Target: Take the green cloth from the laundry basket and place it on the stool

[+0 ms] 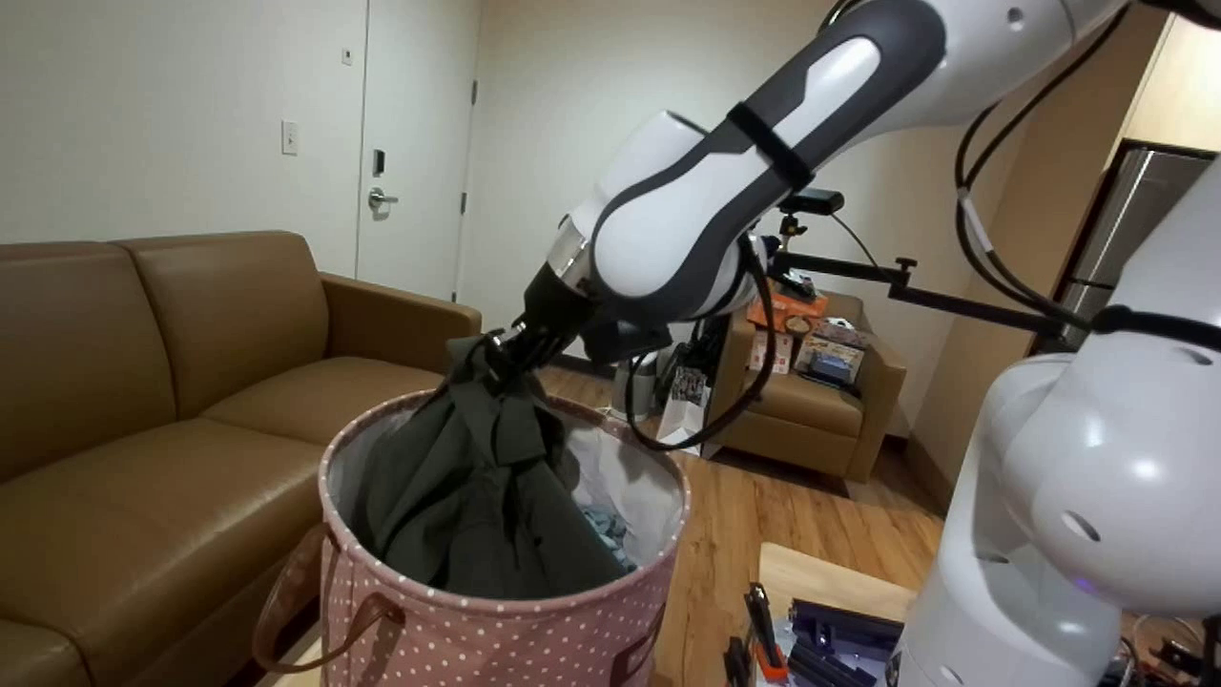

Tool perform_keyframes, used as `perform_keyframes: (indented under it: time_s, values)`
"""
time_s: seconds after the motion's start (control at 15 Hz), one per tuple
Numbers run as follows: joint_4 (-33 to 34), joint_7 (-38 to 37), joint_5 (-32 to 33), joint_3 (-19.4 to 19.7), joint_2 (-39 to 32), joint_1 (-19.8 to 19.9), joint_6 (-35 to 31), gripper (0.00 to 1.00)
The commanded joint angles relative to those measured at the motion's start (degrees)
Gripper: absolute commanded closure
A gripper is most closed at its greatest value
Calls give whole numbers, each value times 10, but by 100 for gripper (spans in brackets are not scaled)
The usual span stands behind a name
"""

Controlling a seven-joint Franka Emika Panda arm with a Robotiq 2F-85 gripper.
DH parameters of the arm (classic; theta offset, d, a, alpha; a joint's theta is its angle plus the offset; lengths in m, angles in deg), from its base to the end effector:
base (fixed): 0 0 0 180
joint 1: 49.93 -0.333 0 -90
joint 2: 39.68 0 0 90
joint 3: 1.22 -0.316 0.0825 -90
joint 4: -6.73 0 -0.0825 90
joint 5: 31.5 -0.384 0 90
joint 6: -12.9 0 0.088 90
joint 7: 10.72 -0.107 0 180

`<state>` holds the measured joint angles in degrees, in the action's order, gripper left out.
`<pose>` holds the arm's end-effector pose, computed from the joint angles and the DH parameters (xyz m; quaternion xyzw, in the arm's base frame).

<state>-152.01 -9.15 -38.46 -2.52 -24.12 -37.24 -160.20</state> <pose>0.4100 -0.0920 0.3524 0.9560 -0.1383 0.2584 0.0097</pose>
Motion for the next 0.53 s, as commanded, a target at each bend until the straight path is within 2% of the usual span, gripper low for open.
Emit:
perform_keyframes:
  time_s: [0.0, 0.47]
  values:
    - [-8, 5, 31, 47, 120, -11, 60, 97]
    - [10, 8, 72, 99, 293, 27, 213, 97]
